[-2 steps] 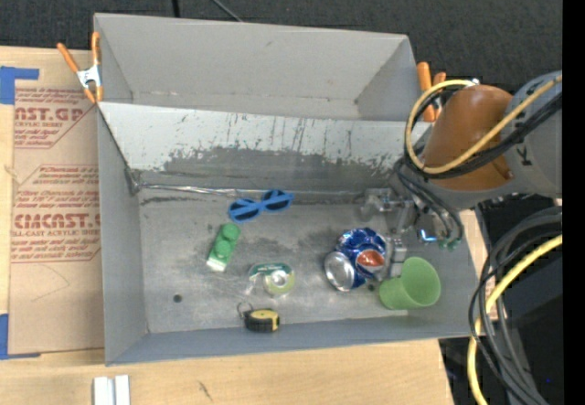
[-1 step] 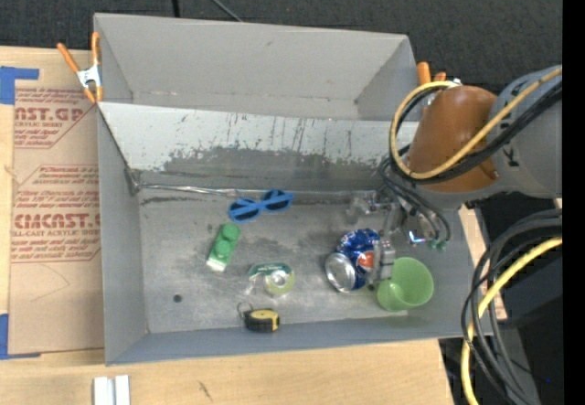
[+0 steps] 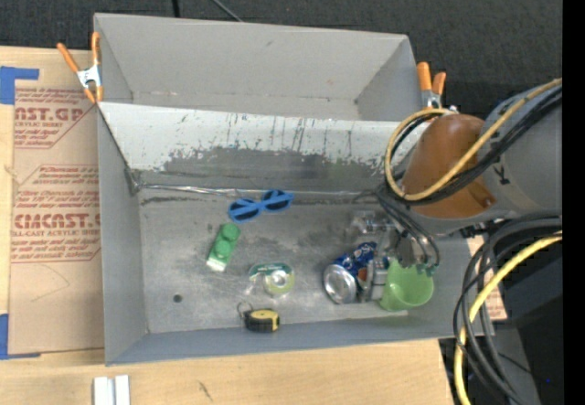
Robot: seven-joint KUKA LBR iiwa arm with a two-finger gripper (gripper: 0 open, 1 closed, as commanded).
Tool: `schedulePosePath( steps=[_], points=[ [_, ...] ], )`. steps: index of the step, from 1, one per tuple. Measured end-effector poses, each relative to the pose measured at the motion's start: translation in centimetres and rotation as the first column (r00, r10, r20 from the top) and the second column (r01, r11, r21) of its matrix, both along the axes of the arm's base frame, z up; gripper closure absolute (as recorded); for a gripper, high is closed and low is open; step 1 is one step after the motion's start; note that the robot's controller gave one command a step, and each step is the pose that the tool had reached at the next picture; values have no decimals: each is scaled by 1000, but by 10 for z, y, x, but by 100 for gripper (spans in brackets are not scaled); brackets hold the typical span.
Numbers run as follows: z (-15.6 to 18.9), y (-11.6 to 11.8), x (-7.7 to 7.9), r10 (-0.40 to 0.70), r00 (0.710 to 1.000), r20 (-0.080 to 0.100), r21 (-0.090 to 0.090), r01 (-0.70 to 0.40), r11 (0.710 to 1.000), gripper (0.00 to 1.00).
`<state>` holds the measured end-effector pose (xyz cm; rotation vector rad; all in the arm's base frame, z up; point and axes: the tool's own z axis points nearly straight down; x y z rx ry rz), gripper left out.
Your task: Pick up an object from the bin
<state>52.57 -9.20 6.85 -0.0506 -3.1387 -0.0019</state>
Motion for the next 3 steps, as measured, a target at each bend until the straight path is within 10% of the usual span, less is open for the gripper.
schedulePosePath(
  steps=[1, 2, 3],
  points=[
    [0, 0, 0, 0, 1000, 0, 0, 0, 1000, 0],
    [2, 0, 1, 0, 1000, 3, 0, 0, 1000, 100],
    [62, 0, 3, 1, 1000, 10, -2, 0, 1000, 100]
  ],
)
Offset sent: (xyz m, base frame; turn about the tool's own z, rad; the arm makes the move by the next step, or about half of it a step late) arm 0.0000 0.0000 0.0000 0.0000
